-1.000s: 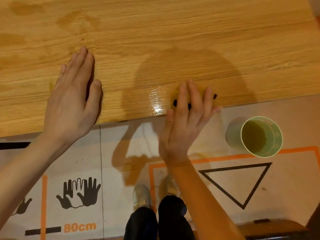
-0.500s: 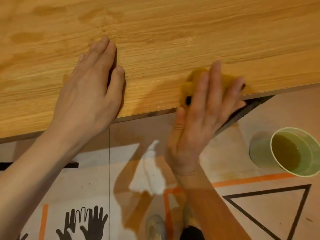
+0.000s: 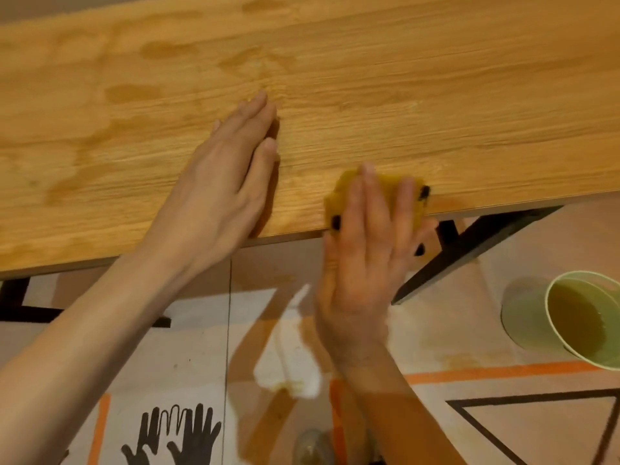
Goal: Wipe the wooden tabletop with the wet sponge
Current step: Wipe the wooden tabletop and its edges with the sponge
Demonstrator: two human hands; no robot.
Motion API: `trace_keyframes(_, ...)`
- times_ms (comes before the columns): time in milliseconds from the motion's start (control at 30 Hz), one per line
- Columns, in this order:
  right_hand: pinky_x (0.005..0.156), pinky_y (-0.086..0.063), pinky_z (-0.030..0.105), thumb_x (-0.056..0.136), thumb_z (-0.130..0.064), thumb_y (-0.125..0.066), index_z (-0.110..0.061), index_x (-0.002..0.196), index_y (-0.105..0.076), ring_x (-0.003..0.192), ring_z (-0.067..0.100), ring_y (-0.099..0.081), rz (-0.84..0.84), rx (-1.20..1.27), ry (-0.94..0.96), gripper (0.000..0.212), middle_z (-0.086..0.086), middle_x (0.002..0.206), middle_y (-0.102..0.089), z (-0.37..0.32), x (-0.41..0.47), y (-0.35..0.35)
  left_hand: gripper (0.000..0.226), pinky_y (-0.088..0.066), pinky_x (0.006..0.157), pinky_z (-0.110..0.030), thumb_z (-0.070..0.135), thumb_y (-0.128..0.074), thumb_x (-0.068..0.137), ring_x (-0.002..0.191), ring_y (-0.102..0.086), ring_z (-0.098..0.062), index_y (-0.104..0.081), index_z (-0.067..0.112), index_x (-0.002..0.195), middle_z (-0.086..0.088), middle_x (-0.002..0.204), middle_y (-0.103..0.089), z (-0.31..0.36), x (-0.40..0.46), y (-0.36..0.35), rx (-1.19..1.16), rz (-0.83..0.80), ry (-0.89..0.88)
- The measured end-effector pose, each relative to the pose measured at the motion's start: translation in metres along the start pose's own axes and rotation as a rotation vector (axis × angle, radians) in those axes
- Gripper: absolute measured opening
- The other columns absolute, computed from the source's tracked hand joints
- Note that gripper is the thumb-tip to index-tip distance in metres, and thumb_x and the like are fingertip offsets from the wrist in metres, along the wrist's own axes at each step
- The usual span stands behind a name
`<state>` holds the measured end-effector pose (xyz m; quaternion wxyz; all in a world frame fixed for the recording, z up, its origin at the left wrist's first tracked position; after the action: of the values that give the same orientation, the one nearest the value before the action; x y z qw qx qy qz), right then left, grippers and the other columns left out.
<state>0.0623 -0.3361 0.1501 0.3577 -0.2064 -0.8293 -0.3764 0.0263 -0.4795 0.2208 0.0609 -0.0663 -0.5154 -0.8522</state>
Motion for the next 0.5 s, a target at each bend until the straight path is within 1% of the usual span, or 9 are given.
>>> trace_keyframes(67, 0.121, -0.003, 0.044, 0.097, -0.01, -0.056, -0.013, 0.144, -0.034, 0.145, 0.018, -0.027, 0.0, 0.022, 0.122, 0.052, -0.002, 0.148, -0.041, -0.029, -0.007, -0.006, 0.051, -0.012, 0.126, -0.027, 0.035, -0.03, 0.108, 0.152, -0.019, -0.005, -0.034, 0.018, 0.156, 0.006, 0.165, -0.026, -0.019, -0.004, 0.012, 0.05, -0.009, -0.028)
trace_keyframes(133, 0.12, -0.003, 0.042, 0.094, -0.011, -0.064, -0.014, 0.143, -0.034, 0.14, 0.019, -0.035, -0.061, -0.009, 0.242, 0.058, -0.001, 0.146, -0.041, -0.011, -0.001, 0.002, 0.055, -0.011, 0.125, -0.022, 0.042, -0.029, 0.106, 0.151, -0.018, -0.002, -0.035, 0.021, 0.156, 0.009, 0.164, -0.026, -0.046, -0.012, 0.024, 0.087, -0.014, 0.002)
trace_keyframes(167, 0.12, -0.002, 0.042, 0.093, -0.011, -0.064, -0.014, 0.143, -0.034, 0.141, 0.018, -0.033, -0.1, -0.03, 0.271, 0.059, -0.001, 0.147, -0.041, 0.004, 0.003, 0.01, 0.057, -0.012, 0.126, -0.024, 0.045, -0.029, 0.104, 0.151, -0.019, -0.001, -0.035, 0.022, 0.156, 0.009, 0.164, -0.027, -0.061, -0.018, 0.03, 0.098, -0.013, 0.034)
trace_keyframes(233, 0.119, 0.002, 0.044, 0.099, -0.016, -0.051, -0.011, 0.143, -0.034, 0.146, 0.015, -0.022, -0.131, -0.04, 0.198, 0.048, 0.002, 0.149, -0.039, 0.035, 0.014, 0.03, 0.061, -0.015, 0.127, -0.034, 0.049, -0.03, 0.101, 0.151, -0.021, -0.003, -0.037, 0.022, 0.155, 0.007, 0.163, -0.029, -0.086, -0.027, 0.038, 0.083, 0.009, 0.106)
trace_keyframes(300, 0.118, 0.004, 0.048, 0.103, -0.021, -0.037, -0.008, 0.142, -0.036, 0.148, 0.021, -0.018, -0.088, 0.008, 0.022, 0.041, 0.005, 0.146, -0.039, 0.054, 0.022, 0.043, 0.061, -0.017, 0.127, -0.038, 0.05, -0.03, 0.1, 0.151, -0.022, -0.003, -0.038, 0.022, 0.154, 0.008, 0.163, -0.03, -0.099, -0.032, 0.043, 0.054, 0.043, 0.154)
trace_keyframes(367, 0.118, 0.003, 0.049, 0.102, -0.016, -0.038, -0.003, 0.138, -0.042, 0.145, 0.03, -0.021, -0.064, 0.039, -0.059, 0.038, 0.009, 0.144, -0.042, 0.046, 0.02, 0.04, 0.059, -0.019, 0.126, -0.039, 0.048, -0.03, 0.102, 0.15, -0.023, -0.005, -0.039, 0.021, 0.154, 0.008, 0.162, -0.031, -0.098, -0.033, 0.043, 0.062, 0.049, 0.151)
trace_keyframes(400, 0.118, 0.002, 0.049, 0.1, -0.011, -0.042, -0.002, 0.136, -0.043, 0.145, 0.028, -0.02, -0.061, 0.05, -0.049, 0.037, 0.01, 0.143, -0.044, 0.032, 0.016, 0.034, 0.058, -0.019, 0.126, -0.04, 0.045, -0.03, 0.102, 0.151, -0.023, -0.007, -0.039, 0.02, 0.154, 0.006, 0.162, -0.031, -0.096, -0.033, 0.043, 0.069, 0.049, 0.145)
trace_keyframes(433, 0.119, 0.002, 0.048, 0.097, -0.003, -0.048, -0.004, 0.138, -0.041, 0.146, 0.023, -0.018, -0.072, 0.07, -0.022, 0.042, 0.01, 0.144, -0.043, 0.013, 0.01, 0.025, 0.057, -0.019, 0.126, -0.04, 0.042, -0.03, 0.103, 0.151, -0.023, -0.008, -0.039, 0.018, 0.154, 0.005, 0.162, -0.031, -0.094, -0.033, 0.043, 0.077, 0.049, 0.143)
trace_keyframes(500, 0.12, 0.0, 0.047, 0.09, 0.009, -0.054, -0.009, 0.144, -0.028, 0.147, 0.018, -0.009, -0.128, 0.093, 0.059, 0.063, 0.003, 0.152, -0.031, -0.031, -0.004, 0.002, 0.054, -0.018, 0.126, -0.038, 0.035, -0.03, 0.104, 0.152, -0.022, -0.01, -0.038, 0.015, 0.154, 0.002, 0.163, -0.03, -0.092, -0.032, 0.043, 0.094, 0.041, 0.144)
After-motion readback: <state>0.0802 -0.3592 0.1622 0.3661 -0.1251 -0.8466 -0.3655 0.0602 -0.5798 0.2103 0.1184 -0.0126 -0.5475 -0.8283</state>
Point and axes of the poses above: each hand's wrist, its own x-axis towards the middle knuckle, its own y-axis out of the back of the hand, z = x × y, the point moved 4 cm from there along x, towards the middle knuckle
